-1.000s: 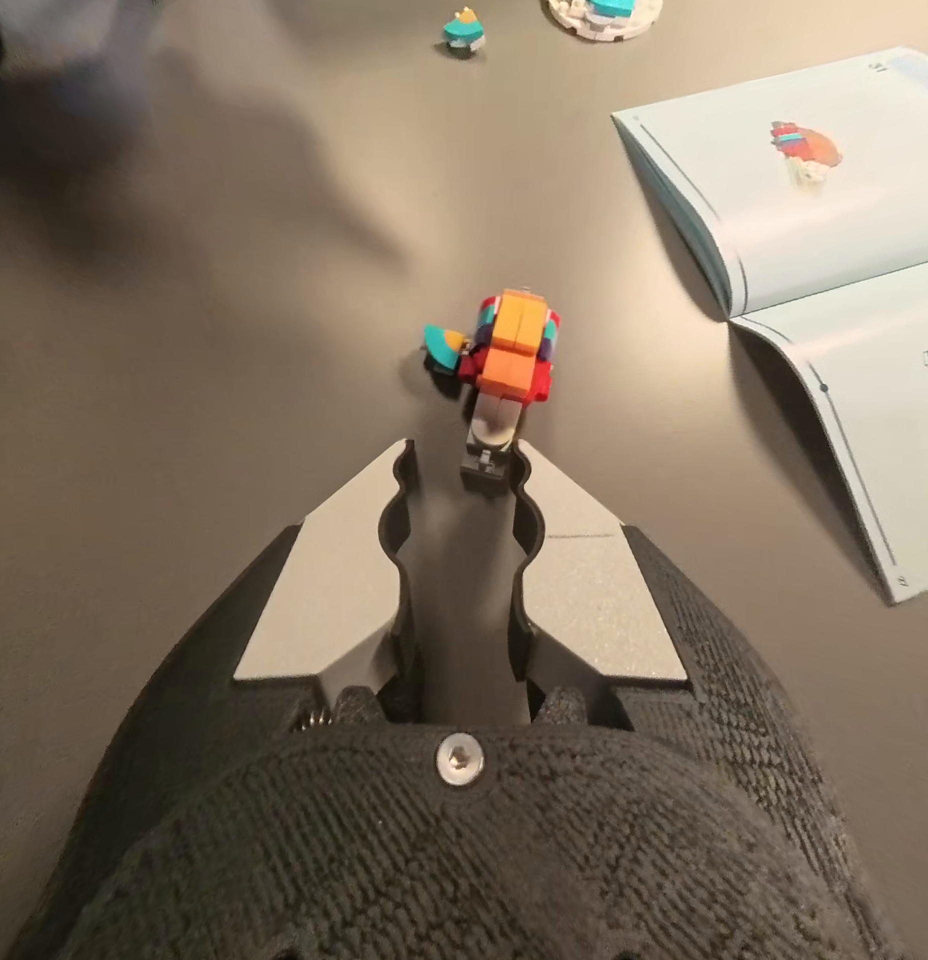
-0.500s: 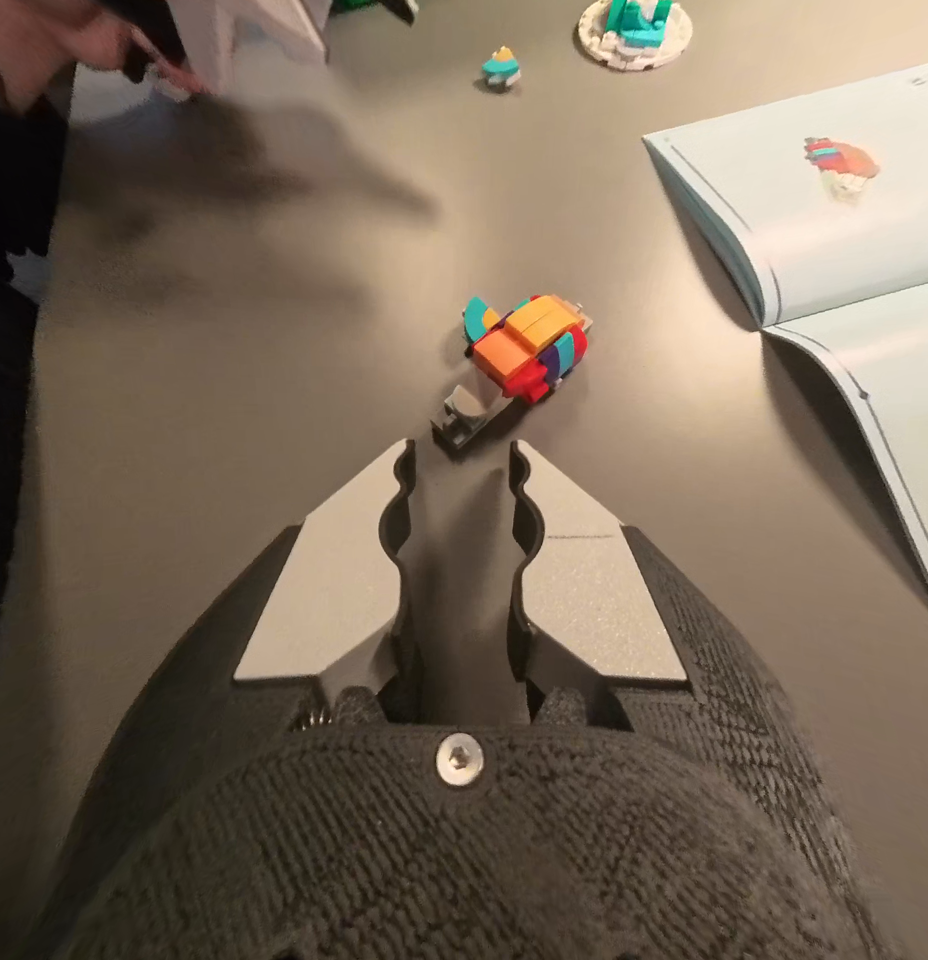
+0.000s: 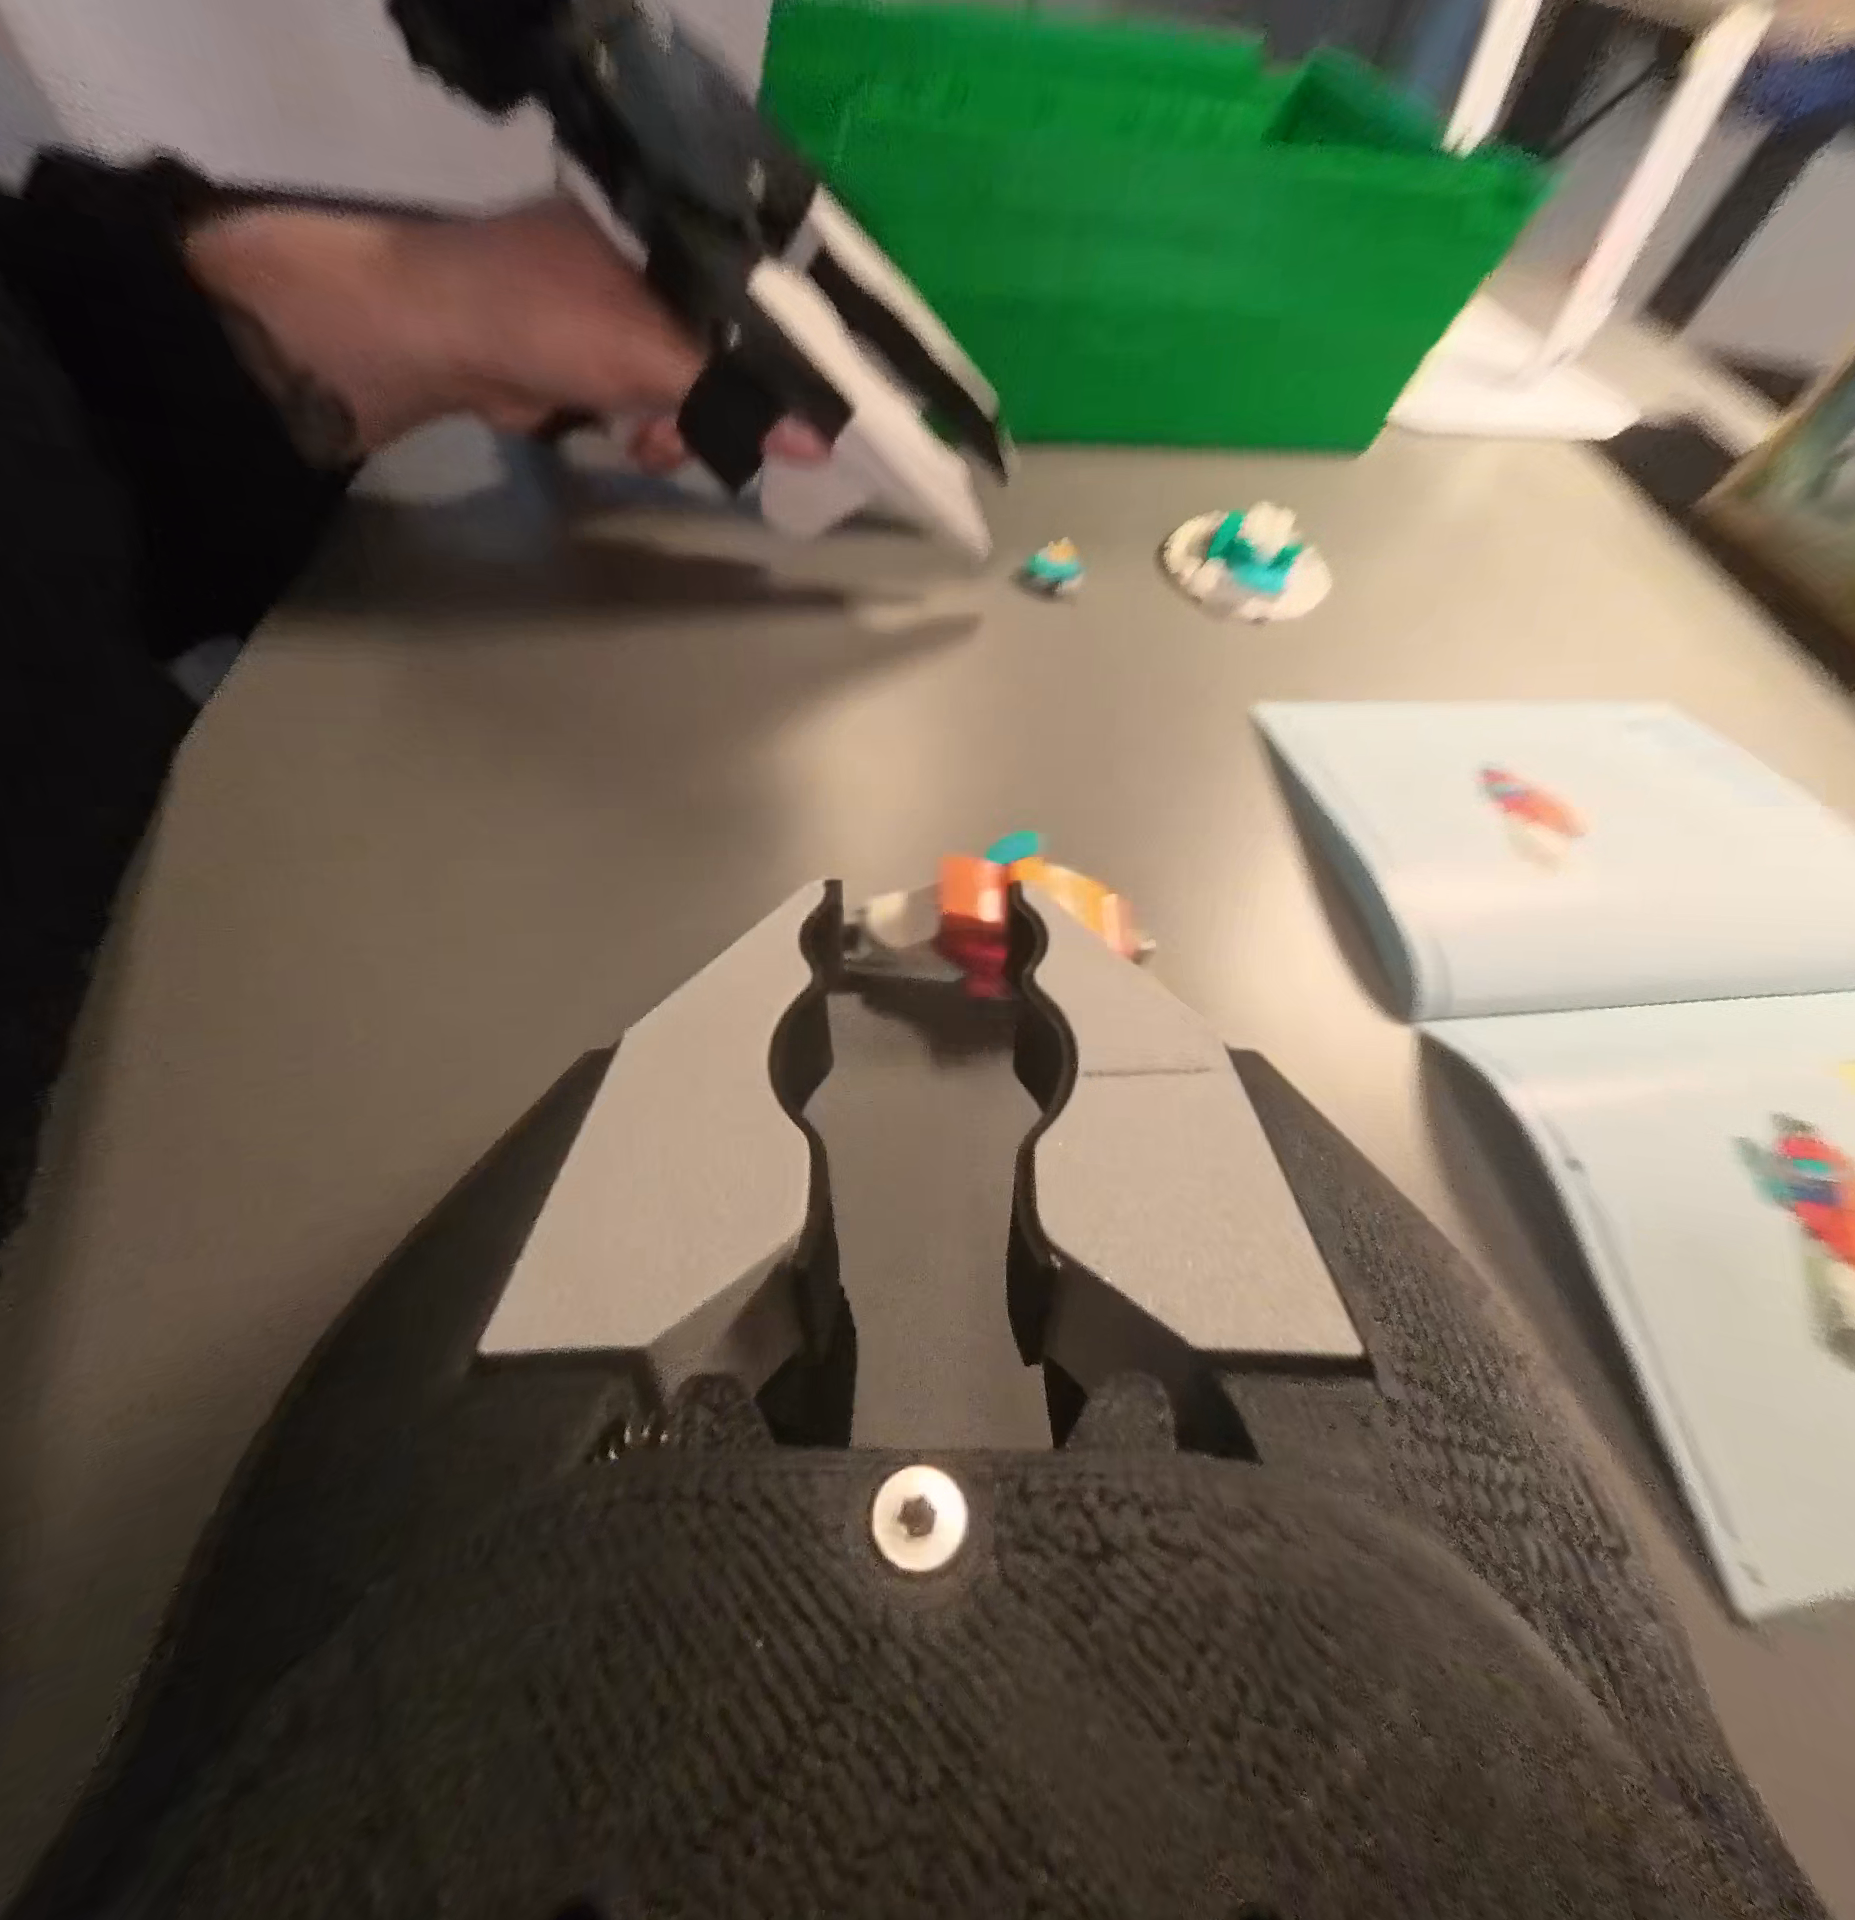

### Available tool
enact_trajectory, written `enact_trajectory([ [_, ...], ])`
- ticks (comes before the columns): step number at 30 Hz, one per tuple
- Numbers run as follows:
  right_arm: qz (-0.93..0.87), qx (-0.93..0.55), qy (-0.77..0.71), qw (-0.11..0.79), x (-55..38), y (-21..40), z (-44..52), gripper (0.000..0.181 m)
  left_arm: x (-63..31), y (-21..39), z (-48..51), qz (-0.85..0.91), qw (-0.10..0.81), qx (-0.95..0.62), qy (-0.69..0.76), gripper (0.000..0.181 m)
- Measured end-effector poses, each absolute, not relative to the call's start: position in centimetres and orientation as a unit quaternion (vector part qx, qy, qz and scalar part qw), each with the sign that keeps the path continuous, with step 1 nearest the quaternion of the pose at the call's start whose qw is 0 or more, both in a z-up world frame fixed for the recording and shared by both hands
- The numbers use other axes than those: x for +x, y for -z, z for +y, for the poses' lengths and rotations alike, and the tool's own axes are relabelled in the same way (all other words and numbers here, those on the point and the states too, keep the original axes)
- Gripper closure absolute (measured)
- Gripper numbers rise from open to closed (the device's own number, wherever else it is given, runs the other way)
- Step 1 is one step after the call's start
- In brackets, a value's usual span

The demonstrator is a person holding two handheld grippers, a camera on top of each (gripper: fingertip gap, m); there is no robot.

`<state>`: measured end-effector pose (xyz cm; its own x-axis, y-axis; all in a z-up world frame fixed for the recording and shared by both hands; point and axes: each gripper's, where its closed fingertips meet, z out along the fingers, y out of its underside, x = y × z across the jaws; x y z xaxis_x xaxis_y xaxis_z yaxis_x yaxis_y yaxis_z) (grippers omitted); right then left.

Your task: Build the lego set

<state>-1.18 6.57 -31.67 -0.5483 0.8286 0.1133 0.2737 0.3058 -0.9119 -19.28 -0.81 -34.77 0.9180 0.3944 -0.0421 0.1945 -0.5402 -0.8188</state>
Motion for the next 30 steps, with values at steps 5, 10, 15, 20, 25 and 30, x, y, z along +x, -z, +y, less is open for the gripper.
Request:
enact_trajectory([
  [5,-0.66,-0.375,-0.475,0.446,-1.1,28.2,11.4,0.155,-19.4,35.4,1.0,-0.157,0.441,-0.879,-0.093,0.141],
  [10,-0.618,-0.384,-0.46,0.509,-0.6,27.0,14.1,0.155,-19.6,36.3,2.0,-0.186,0.416,-0.886,-0.084,0.15],
  [15,-0.609,-0.392,-0.453,0.52,-0.2,26.9,15.3,0.156,-19.5,36.2,1.9,-0.175,0.412,-0.889,-0.099,0.159],
  [20,-0.597,-0.406,-0.452,0.524,-0.3,26.8,15.9,0.155,-18.7,35.6,2.4,-0.142,0.428,-0.886,-0.114,0.162],
  [25,-0.582,-0.422,-0.415,0.558,-0.2,26.4,17.2,0.155,-11.5,30.1,6.8,-0.051,0.533,-0.844,-0.031,0.162],
  [30,-0.49,-0.419,-0.288,0.708,2.1,23.4,22.4,0.16,0.3,29.3,10.3,0.087,0.458,-0.874,0.137,0.162],
])
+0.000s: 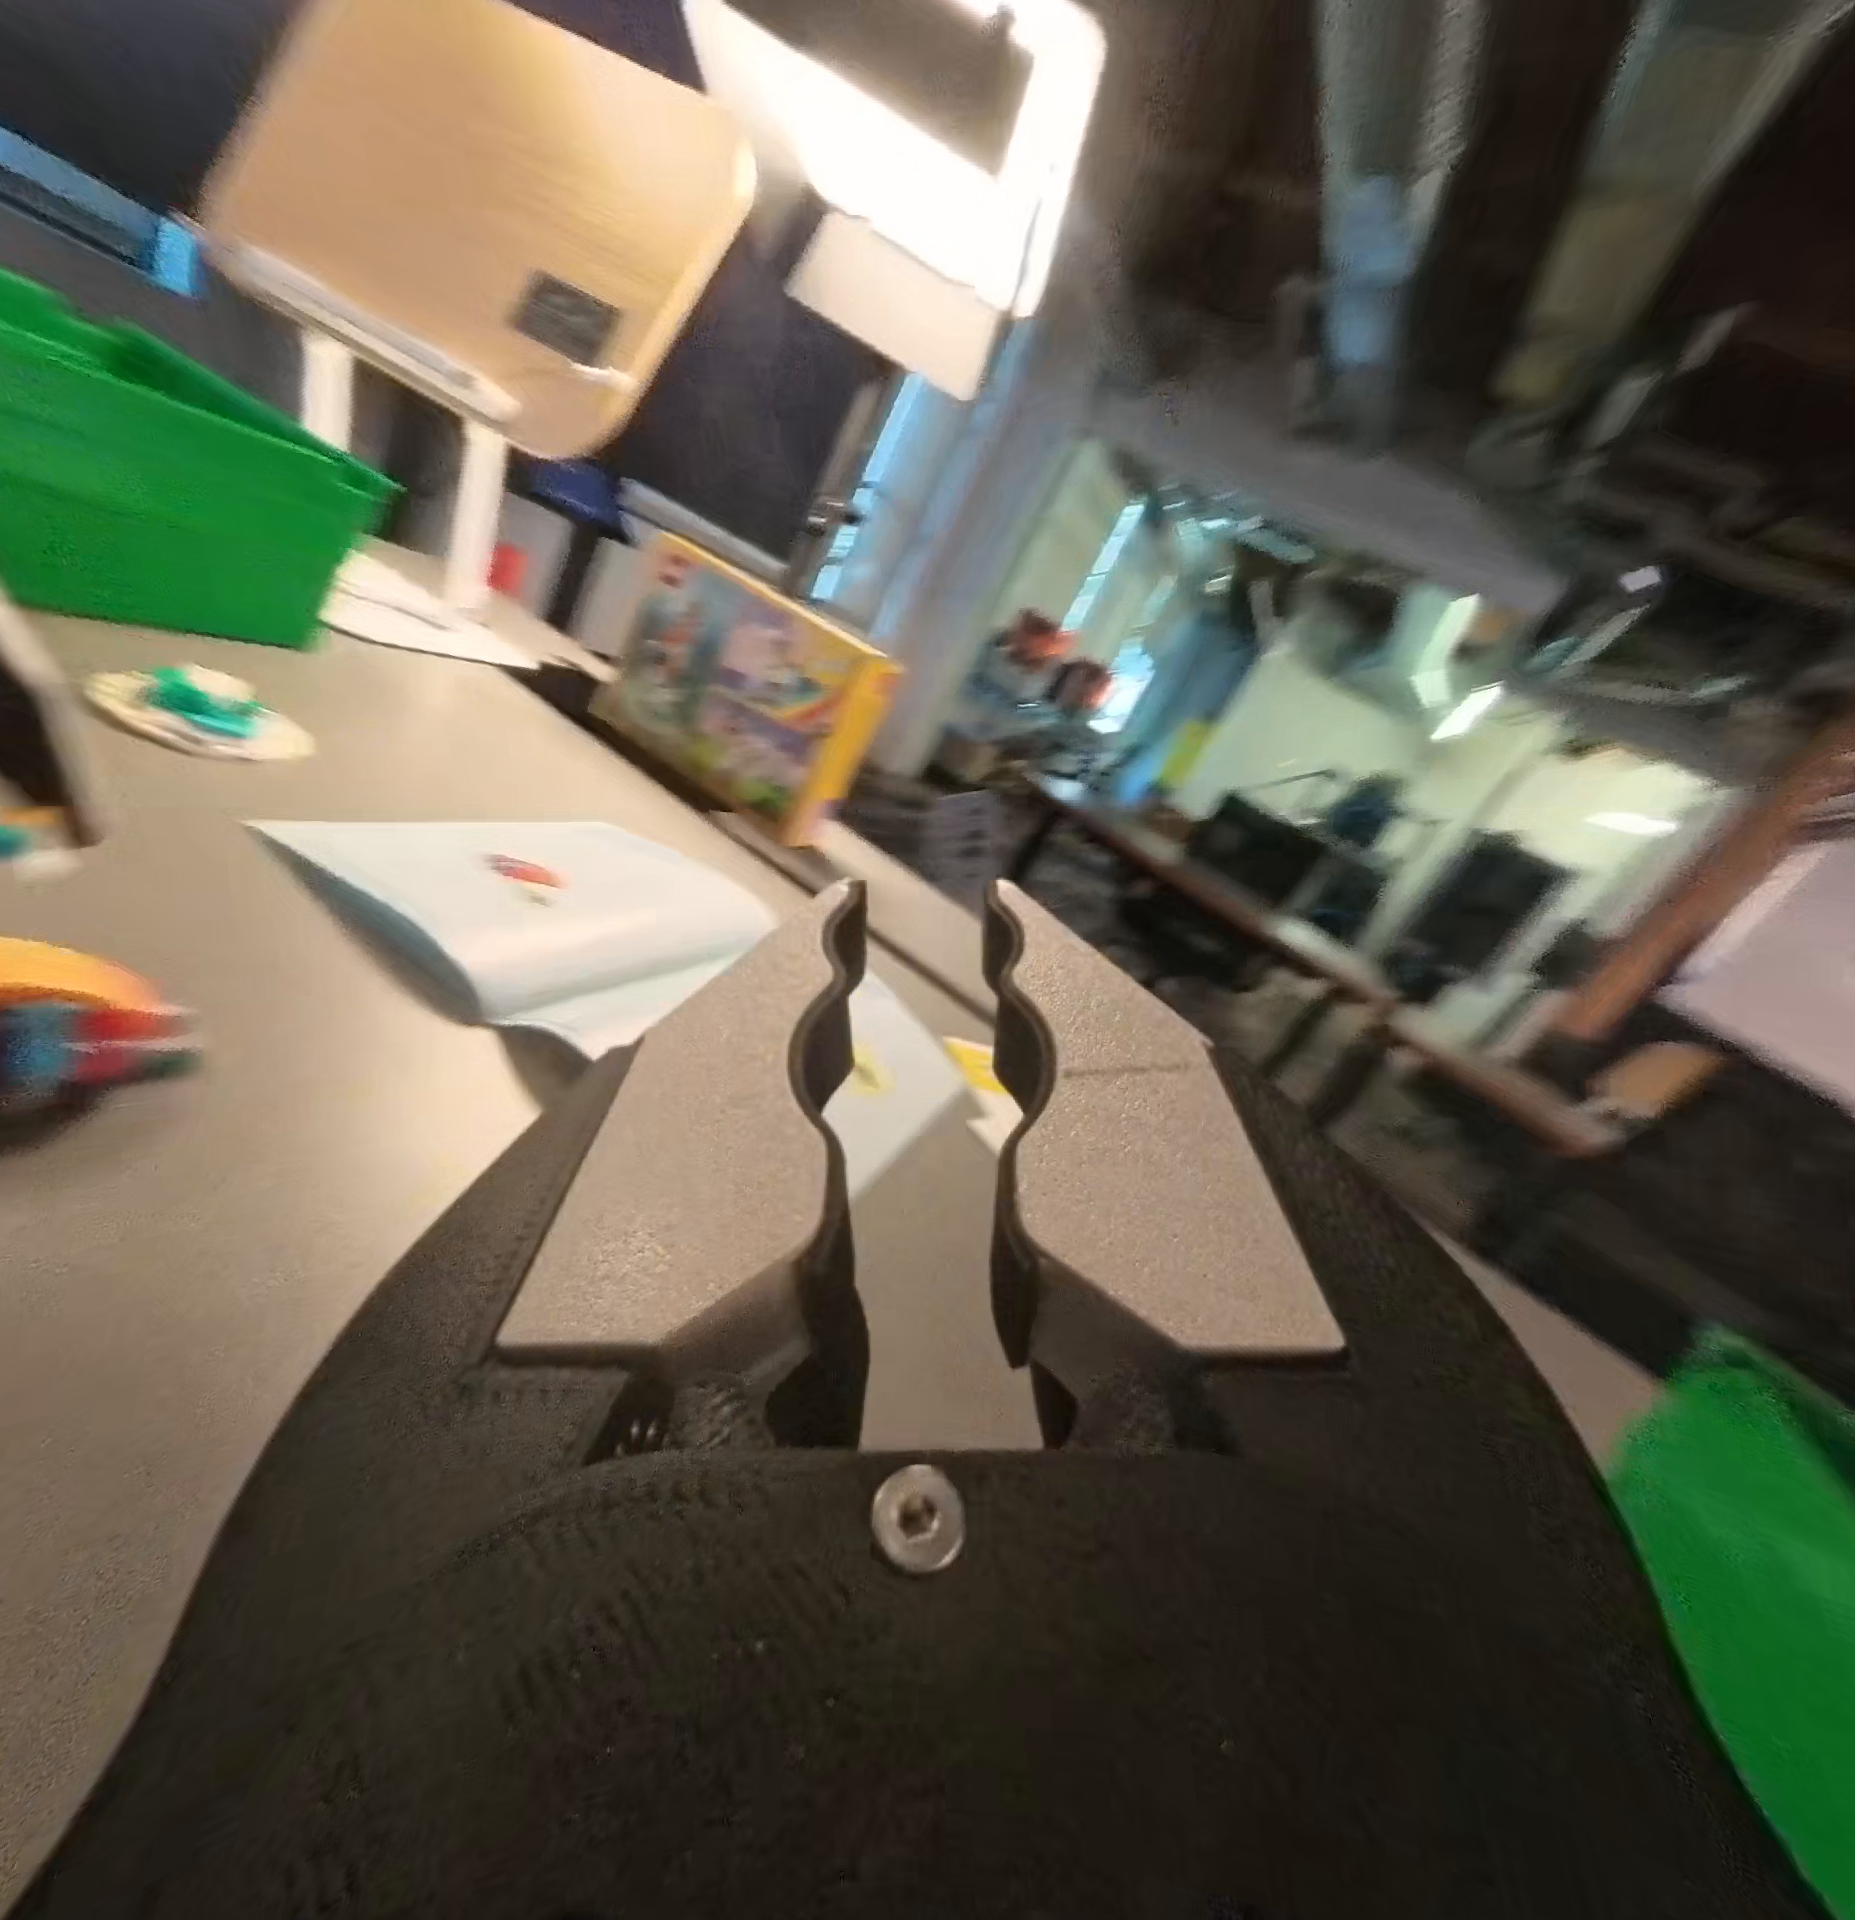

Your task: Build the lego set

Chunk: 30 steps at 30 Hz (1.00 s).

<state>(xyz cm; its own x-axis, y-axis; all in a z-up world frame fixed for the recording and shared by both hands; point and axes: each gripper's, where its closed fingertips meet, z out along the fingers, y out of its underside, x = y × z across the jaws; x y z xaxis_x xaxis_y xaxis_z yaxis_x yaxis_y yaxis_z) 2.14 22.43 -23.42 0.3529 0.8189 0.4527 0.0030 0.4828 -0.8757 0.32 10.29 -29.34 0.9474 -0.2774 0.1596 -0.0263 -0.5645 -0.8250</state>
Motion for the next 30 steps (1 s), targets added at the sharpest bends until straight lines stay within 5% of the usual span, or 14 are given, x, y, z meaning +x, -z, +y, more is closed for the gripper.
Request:
enact_trajectory([
  [15,-0.5,-0.42,-0.245,0.717,3.5,25.1,25.8,0.162,2.5,36.2,13.0,0.176,0.328,-0.927,0.04,0.156],
  [24,-0.506,-0.421,-0.257,0.707,3.2,25.4,25.5,0.162,-1.3,31.9,11.4,0.112,0.429,-0.896,-0.007,0.14],
  [27,-0.506,-0.423,-0.258,0.705,3.1,25.5,25.6,0.162,-3.6,33.6,9.9,0.063,0.413,-0.908,-0.023,0.122],
  [30,-0.511,-0.424,-0.255,0.703,2.9,25.7,25.6,0.162,-3.4,34.8,9.2,0.037,0.408,-0.912,0.007,0.122],
])
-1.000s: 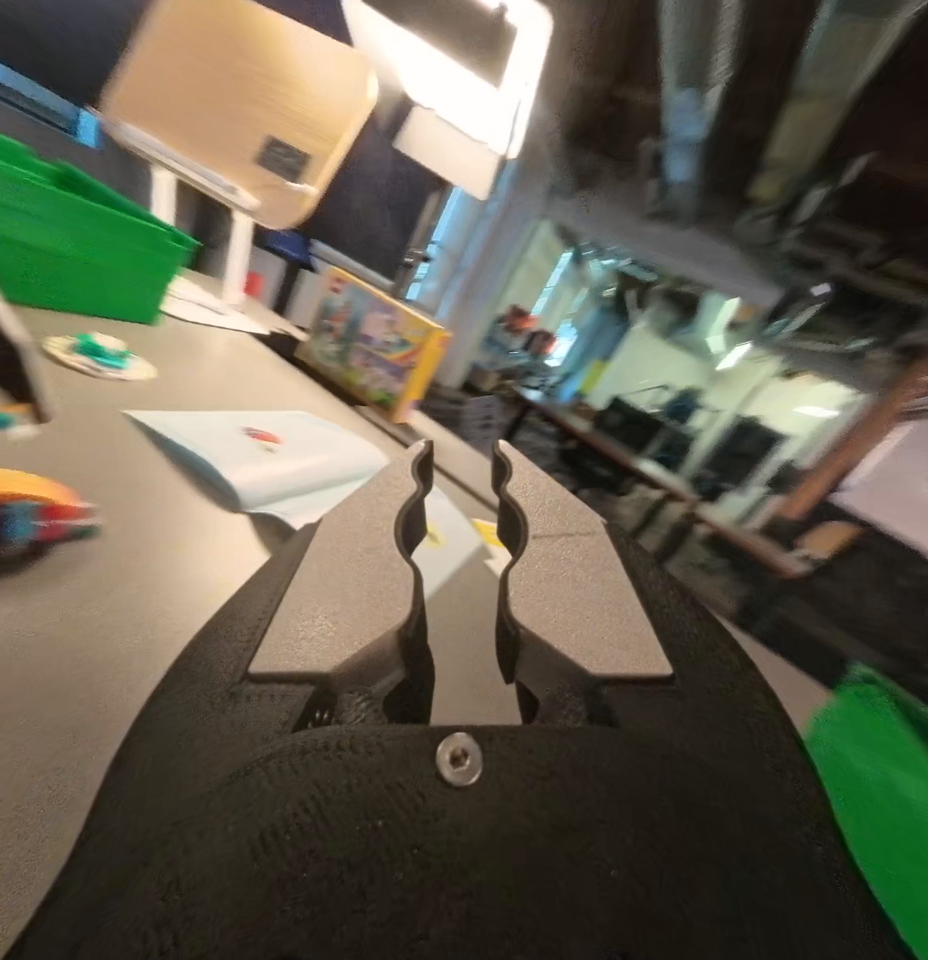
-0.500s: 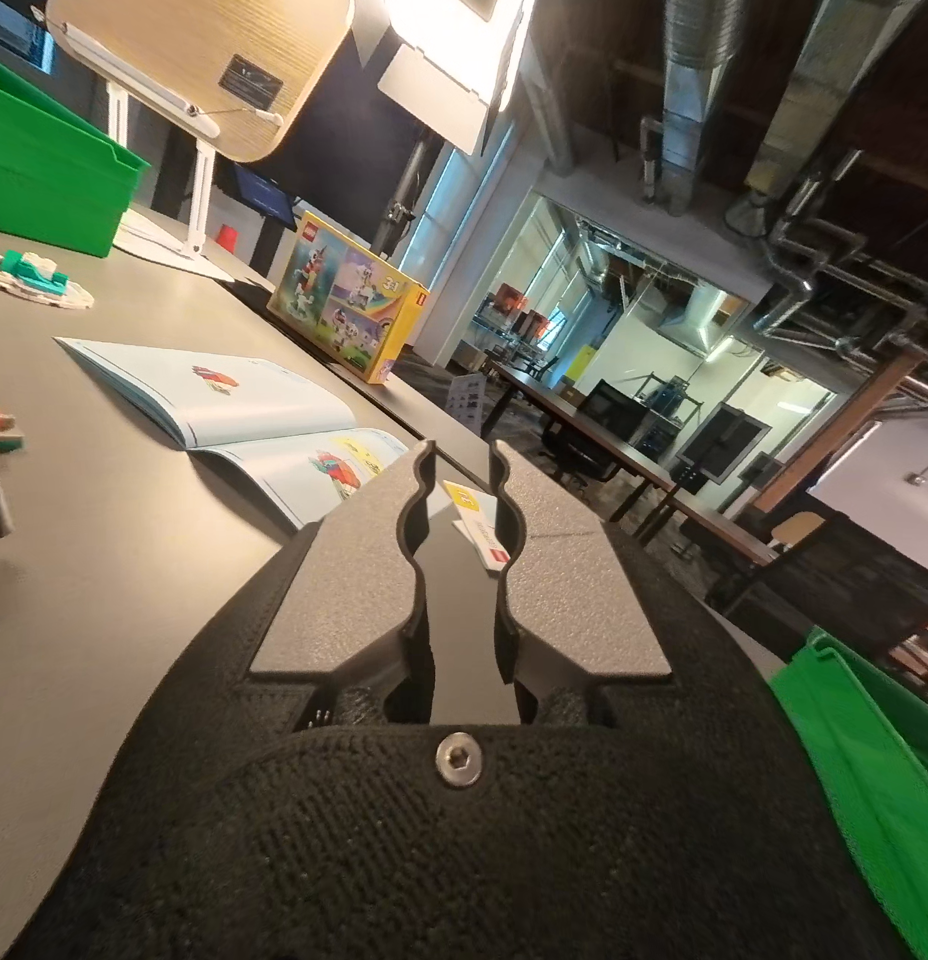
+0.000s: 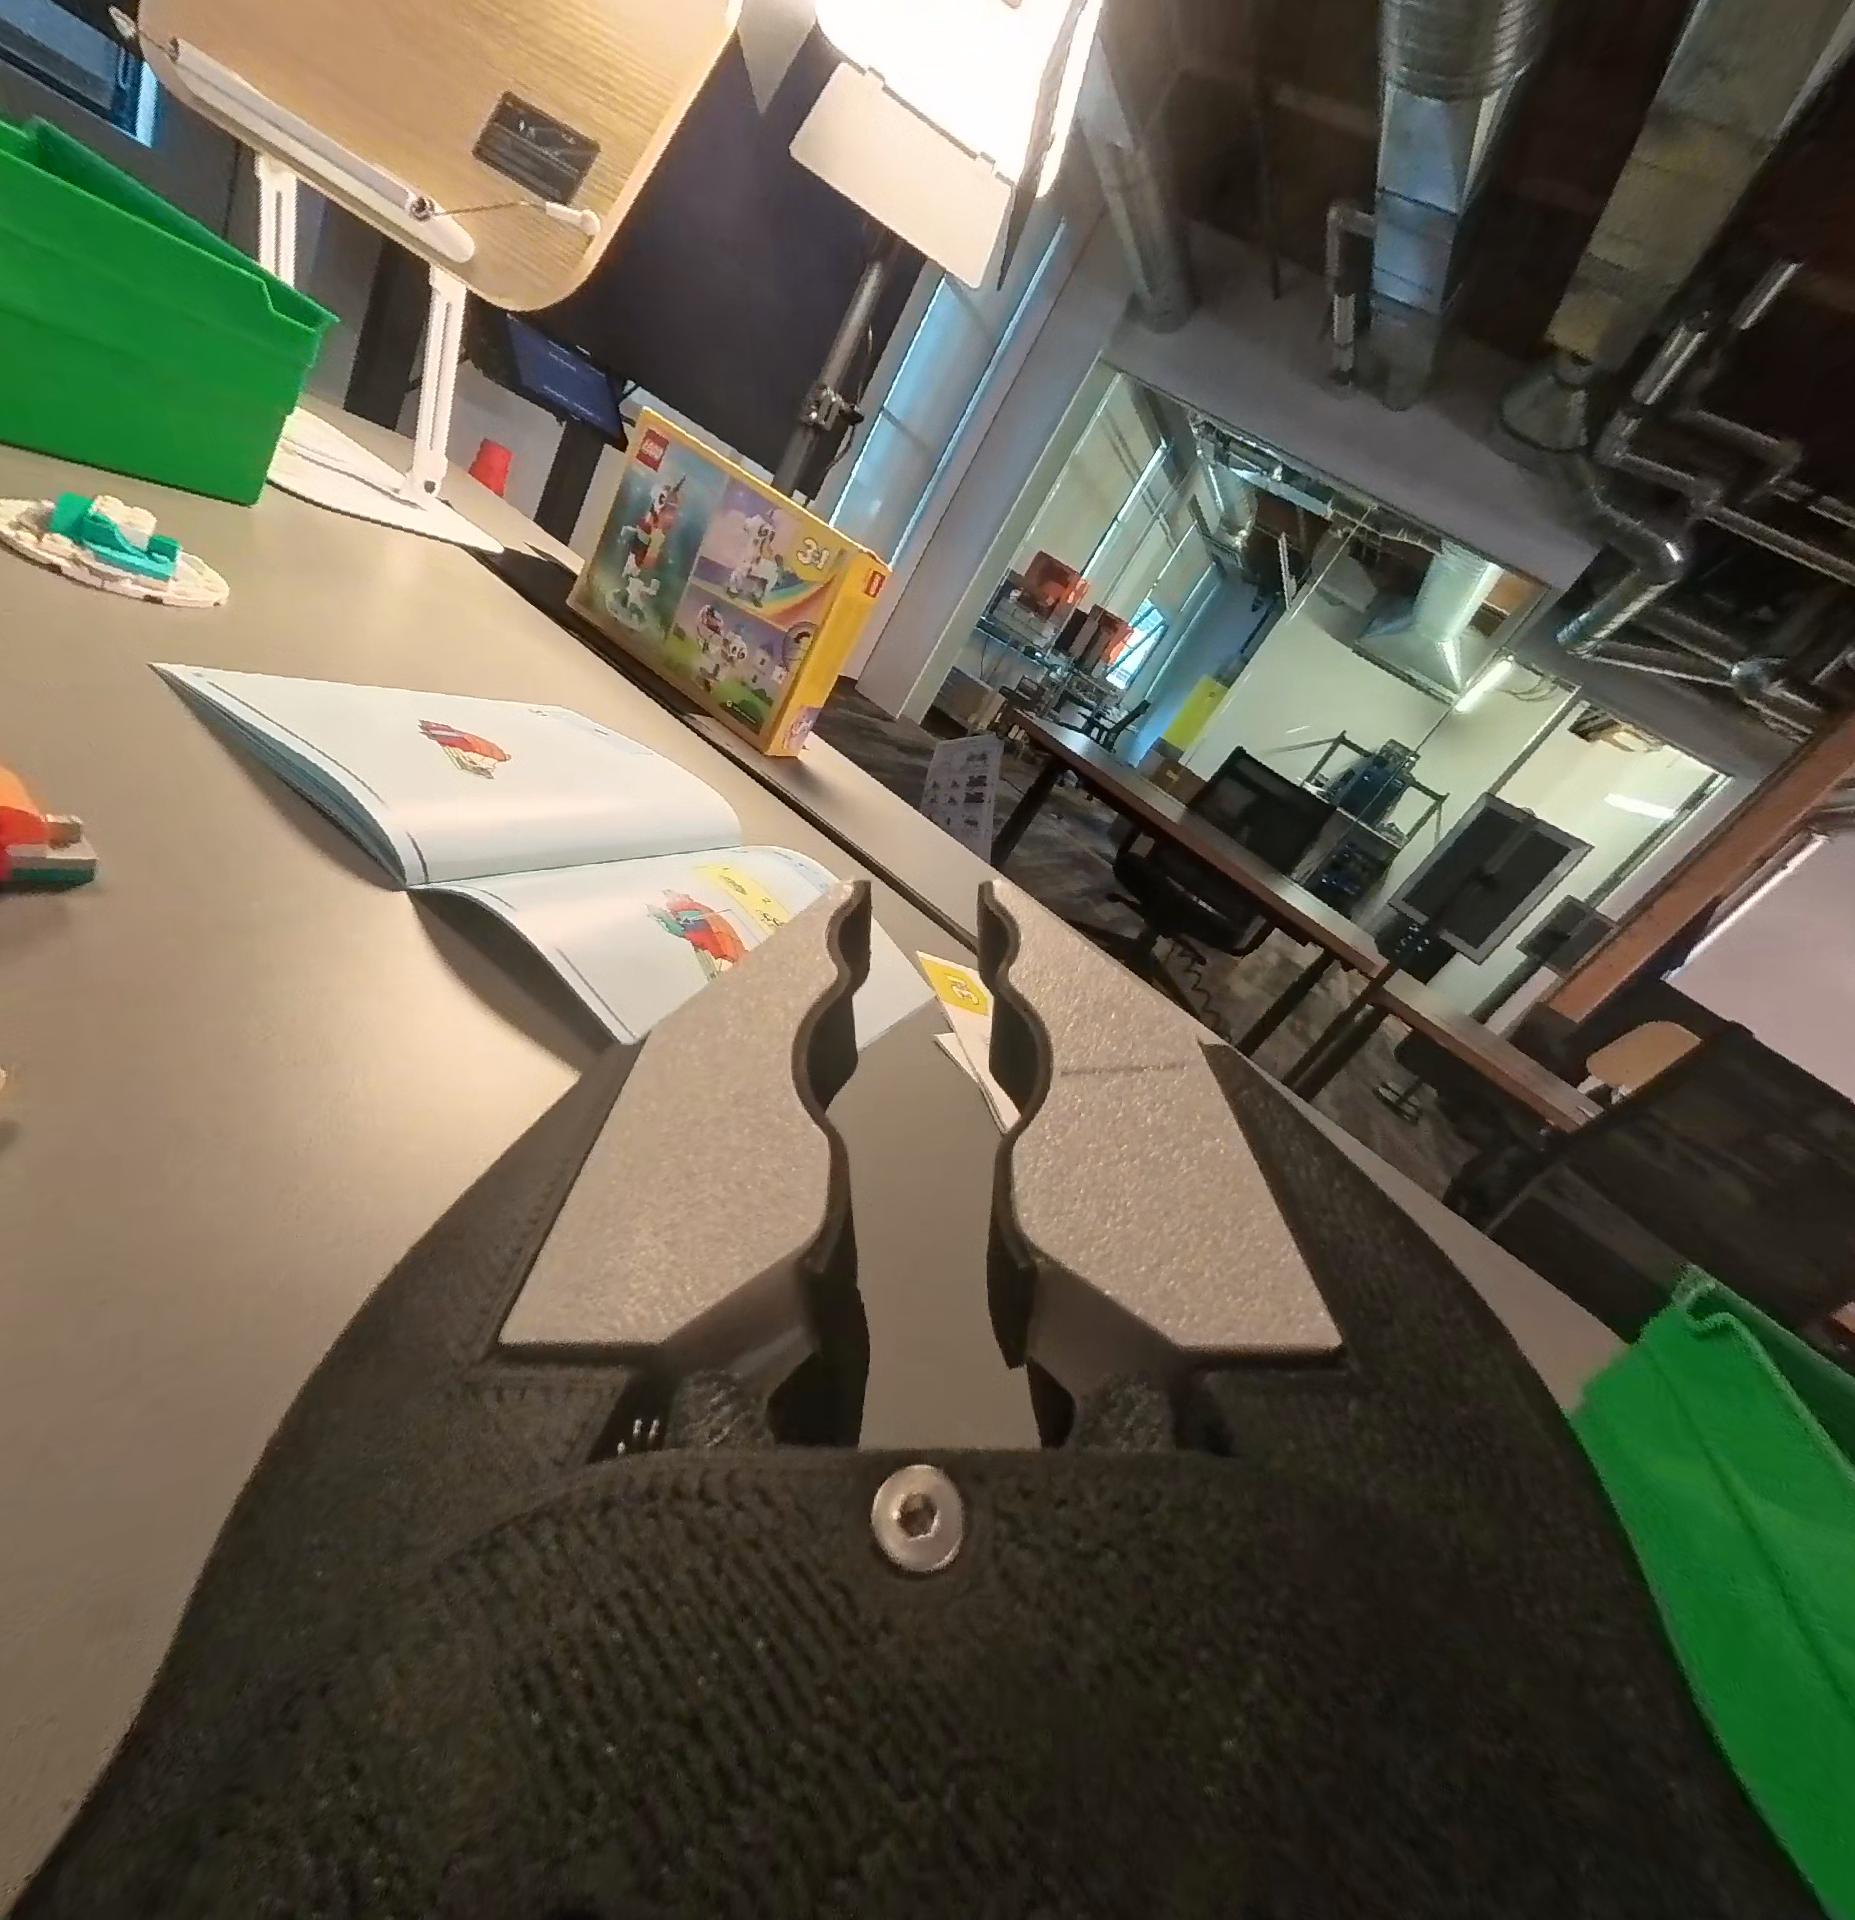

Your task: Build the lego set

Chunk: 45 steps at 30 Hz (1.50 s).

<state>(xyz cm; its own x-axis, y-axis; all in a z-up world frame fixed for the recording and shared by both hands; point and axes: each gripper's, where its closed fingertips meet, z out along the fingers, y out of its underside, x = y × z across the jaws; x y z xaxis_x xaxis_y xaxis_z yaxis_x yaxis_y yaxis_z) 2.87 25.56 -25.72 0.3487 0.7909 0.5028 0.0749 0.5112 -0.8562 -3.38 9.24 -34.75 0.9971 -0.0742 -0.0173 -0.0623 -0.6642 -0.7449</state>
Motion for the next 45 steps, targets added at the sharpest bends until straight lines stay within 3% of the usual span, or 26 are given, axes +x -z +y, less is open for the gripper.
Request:
enact_trajectory([
  [9,-0.56,-0.357,-0.302,0.684,2.0,26.0,22.1,0.169,-4.9,35.5,8.9,0.027,0.411,-0.911,-0.031,0.147],
  [15,-0.606,-0.317,-0.299,0.665,1.4,27.0,20.0,0.157,-5.7,35.2,8.9,0.036,0.437,-0.898,-0.04,0.153],
  [22,-0.712,-0.139,-0.153,0.671,-1.4,29.7,14.2,0.151,-4.7,33.3,9.2,-0.029,0.469,-0.87,0.149,0.153],
  [28,-0.761,-0.042,-0.139,0.633,-3.8,31.8,11.1,0.128,-3.9,31.9,8.7,-0.039,0.444,-0.842,0.304,0.153],
  [34,-0.756,-0.02,-0.173,0.631,-4.2,31.4,9.5,0.147,-2.2,31.3,7.8,0.018,0.425,-0.837,0.346,0.153],
  [38,-0.763,-0.045,-0.187,0.617,-4.1,31.6,9.8,0.151,-2.3,31.1,8.1,0.041,0.448,-0.833,0.323,0.153],
  [39,-0.765,-0.063,-0.196,0.61,-4.1,31.7,10.0,0.151,-2.3,30.6,8.2,0.049,0.466,-0.826,0.314,0.148],
  [42,-0.764,-0.107,-0.227,0.595,-4.2,31.6,10.7,0.151,-2.4,28.9,8.6,0.094,0.527,-0.805,0.256,0.096],
  [45,-0.762,-0.147,-0.271,0.57,-4.1,31.3,11.0,0.151,-2.7,29.0,8.5,0.201,0.558,-0.799,0.101,0.087],
])
